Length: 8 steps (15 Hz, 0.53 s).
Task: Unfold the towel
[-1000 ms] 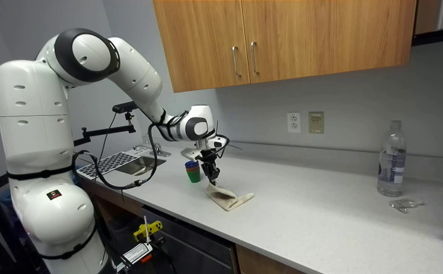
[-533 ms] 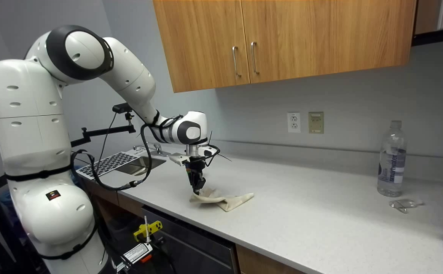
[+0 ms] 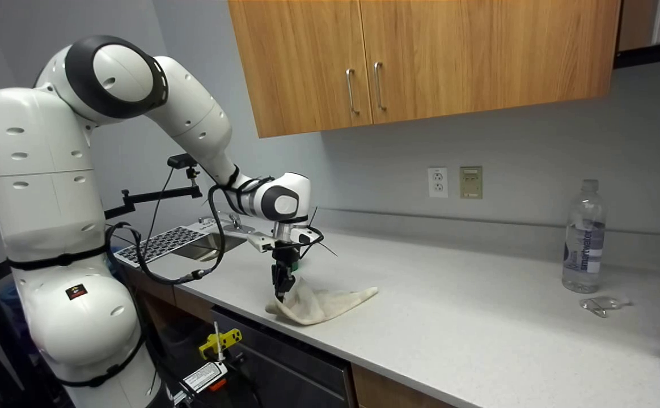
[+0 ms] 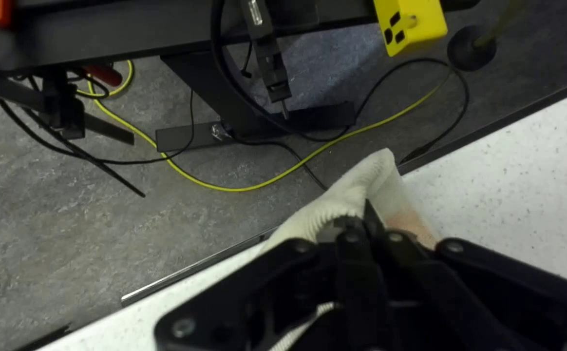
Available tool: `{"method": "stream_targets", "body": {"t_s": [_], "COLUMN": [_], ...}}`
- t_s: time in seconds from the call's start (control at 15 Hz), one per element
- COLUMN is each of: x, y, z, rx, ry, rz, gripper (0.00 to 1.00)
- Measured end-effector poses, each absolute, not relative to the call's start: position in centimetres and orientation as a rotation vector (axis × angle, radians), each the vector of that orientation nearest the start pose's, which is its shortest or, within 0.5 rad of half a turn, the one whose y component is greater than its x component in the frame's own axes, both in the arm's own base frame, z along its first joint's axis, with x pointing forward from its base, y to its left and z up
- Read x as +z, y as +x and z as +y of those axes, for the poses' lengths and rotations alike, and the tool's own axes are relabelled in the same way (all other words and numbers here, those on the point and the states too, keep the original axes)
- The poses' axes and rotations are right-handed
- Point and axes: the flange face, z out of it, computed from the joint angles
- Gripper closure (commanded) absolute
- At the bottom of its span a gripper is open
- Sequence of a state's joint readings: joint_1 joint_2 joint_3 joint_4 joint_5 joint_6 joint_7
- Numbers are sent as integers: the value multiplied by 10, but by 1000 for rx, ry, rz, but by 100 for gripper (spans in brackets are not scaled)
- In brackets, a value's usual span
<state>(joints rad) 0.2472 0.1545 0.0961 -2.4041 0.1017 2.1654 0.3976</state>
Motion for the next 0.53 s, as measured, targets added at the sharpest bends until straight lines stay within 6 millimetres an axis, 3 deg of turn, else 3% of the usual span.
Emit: {"method": "stream_targets", "body": {"t_s": [0.2,0.27,0.33,0.53], "x": [223,222,222,221], "y": [419,418,418,416], "z": [154,154,153,150], "rx": [677,684,689,723], "ry": [-3101,-3094,-3091,-3088], "rz": [243,254,260,267], "gripper": [99,72,71,49]}}
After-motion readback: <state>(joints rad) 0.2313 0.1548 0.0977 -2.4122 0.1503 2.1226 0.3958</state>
